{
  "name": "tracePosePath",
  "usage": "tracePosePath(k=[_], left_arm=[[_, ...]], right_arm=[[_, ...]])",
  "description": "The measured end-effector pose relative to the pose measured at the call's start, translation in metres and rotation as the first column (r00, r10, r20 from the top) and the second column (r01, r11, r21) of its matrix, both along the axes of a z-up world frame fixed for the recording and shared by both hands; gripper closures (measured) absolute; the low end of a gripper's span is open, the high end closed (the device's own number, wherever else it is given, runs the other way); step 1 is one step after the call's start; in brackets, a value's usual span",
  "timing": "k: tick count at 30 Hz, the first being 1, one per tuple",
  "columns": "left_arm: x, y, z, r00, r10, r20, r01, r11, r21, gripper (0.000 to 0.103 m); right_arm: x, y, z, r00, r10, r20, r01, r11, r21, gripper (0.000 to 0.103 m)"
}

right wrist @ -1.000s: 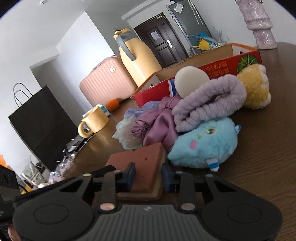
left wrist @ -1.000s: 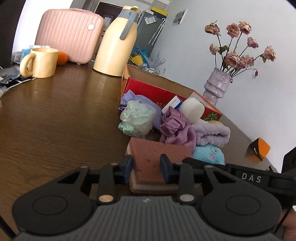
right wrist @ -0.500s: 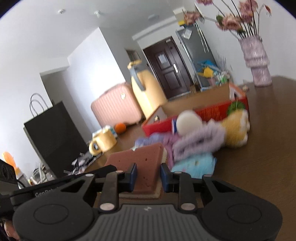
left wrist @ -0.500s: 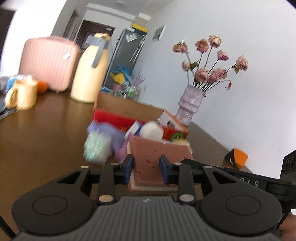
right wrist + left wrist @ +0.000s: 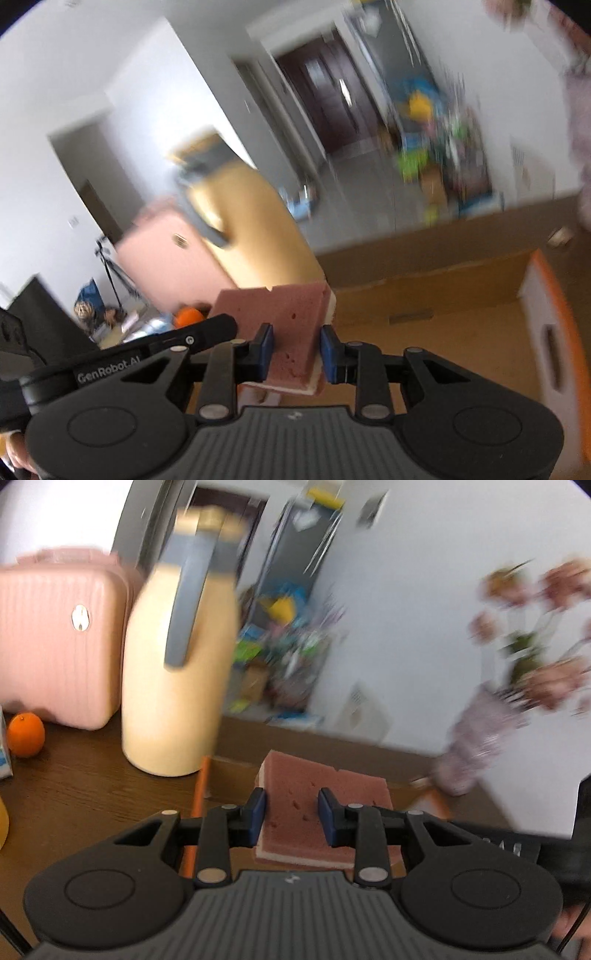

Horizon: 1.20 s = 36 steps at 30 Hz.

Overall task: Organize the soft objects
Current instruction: 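Carry the sponge block into the cardboard box and open the left gripper, then move the left gripper back toward the pile of soft items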

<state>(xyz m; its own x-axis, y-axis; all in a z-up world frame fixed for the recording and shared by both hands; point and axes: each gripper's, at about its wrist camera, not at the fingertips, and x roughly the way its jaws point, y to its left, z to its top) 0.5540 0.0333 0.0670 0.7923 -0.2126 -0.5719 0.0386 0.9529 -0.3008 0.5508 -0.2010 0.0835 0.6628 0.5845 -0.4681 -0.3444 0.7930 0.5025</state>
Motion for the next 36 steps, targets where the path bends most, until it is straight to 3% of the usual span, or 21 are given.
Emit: tracePosePath(k=[3,6,10,15,19,23,26,28,32,36], left_arm=[[0.046,0.003,-0.030,0.995,0.022,-0.093,-0.018,0.999,0.046,0.072],[0.072,-0.004,-0.049,0.990,0.030,-0.141,-0.011,0.991,0.132,0.070],[0.080,-0.012,-0.055,0.993,0.021,-0.116,0.006,0.973,0.229,0.061],[0.065,-0.016,-0.048,0.996,-0.010,-0.084,0.030,0.970,0.241,0.054],[0.032,-0.011,-0.014,1.000,-0.015,-0.021,0.019,0.970,0.242,0.042],[-0.017,-0.002,0.031,0.998,-0.012,0.069,-0.006,0.966,0.258,0.035],[-0.062,0.004,0.054,0.990,0.002,0.139,-0.041,0.960,0.276,0.028],[-0.094,0.006,0.062,0.979,0.015,0.205,-0.077,0.951,0.301,0.023],[-0.147,0.003,0.070,0.954,0.036,0.297,-0.120,0.956,0.269,0.012],[-0.193,0.000,0.065,0.919,0.057,0.391,-0.167,0.953,0.254,0.010]], right_arm=[[0.074,0.010,-0.033,0.987,0.019,-0.158,-0.015,1.000,0.026,0.076],[0.119,0.026,-0.065,0.968,0.023,-0.251,-0.024,1.000,-0.001,0.076],[0.141,0.039,-0.089,0.952,0.034,-0.305,-0.038,0.999,-0.004,0.076],[0.139,0.038,-0.094,0.955,-0.009,-0.298,-0.005,0.999,-0.045,0.073],[0.113,0.014,-0.065,0.973,-0.053,-0.223,0.036,0.996,-0.079,0.068],[0.066,-0.024,-0.016,0.988,-0.096,-0.124,0.080,0.988,-0.130,0.062],[0.016,-0.056,0.019,0.990,-0.140,-0.014,0.135,0.972,-0.194,0.050],[-0.022,-0.076,0.038,0.982,-0.175,0.077,0.189,0.953,-0.237,0.039],[-0.085,-0.095,0.055,0.948,-0.209,0.239,0.276,0.915,-0.293,0.038],[-0.139,-0.096,0.060,0.910,-0.215,0.355,0.321,0.906,-0.275,0.031]])
